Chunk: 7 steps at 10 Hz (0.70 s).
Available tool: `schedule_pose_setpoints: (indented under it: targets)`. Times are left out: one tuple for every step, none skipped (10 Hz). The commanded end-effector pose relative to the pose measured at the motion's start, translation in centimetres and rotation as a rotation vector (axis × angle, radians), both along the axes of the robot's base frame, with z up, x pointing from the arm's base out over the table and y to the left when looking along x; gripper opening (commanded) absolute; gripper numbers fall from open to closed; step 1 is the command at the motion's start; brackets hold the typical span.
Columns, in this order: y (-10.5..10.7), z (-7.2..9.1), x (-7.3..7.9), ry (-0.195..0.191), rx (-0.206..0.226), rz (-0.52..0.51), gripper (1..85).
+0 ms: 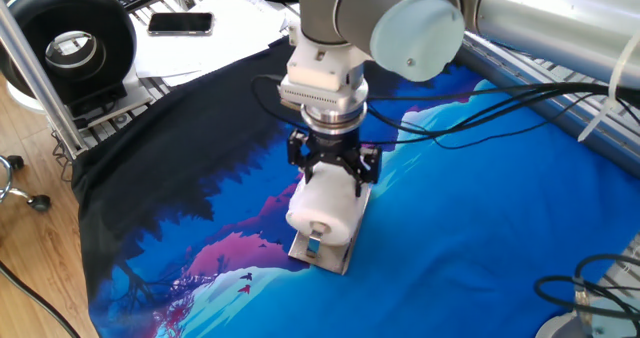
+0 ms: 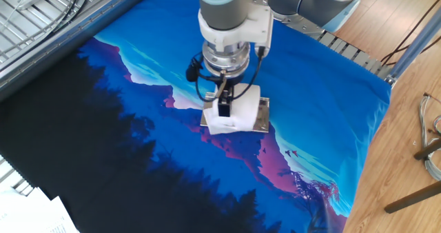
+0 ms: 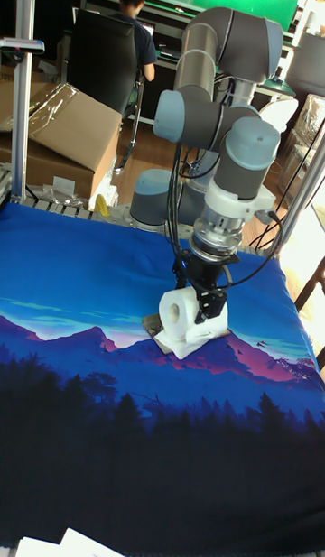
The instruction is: Take the roll of paper down from the shelf
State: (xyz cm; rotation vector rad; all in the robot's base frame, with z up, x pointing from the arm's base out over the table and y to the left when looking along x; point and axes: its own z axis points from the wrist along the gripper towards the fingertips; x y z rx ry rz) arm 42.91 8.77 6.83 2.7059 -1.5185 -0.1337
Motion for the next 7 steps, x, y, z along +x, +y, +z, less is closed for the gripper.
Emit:
schedule_pose_setpoints:
  targets:
    - [-2.5,-0.5,0.8,-0.02,0.009,0.027,76.3]
    - [-3.7,-0.6,1.1,-0.029,0.004,0.036,76.3]
    - [-5.0,-0.6,1.5,-0.042,-0.005,0.05,76.7]
    - [-6.3,-0.5,1.8,-0.052,-0.017,0.059,77.3]
    - [-7.7,-0.3,2.0,-0.055,-0.035,0.067,77.3]
    - [-8.8,0.1,2.4,-0.065,-0.047,0.077,77.3]
    - [-9.8,0.4,2.8,-0.077,-0.059,0.082,77.7]
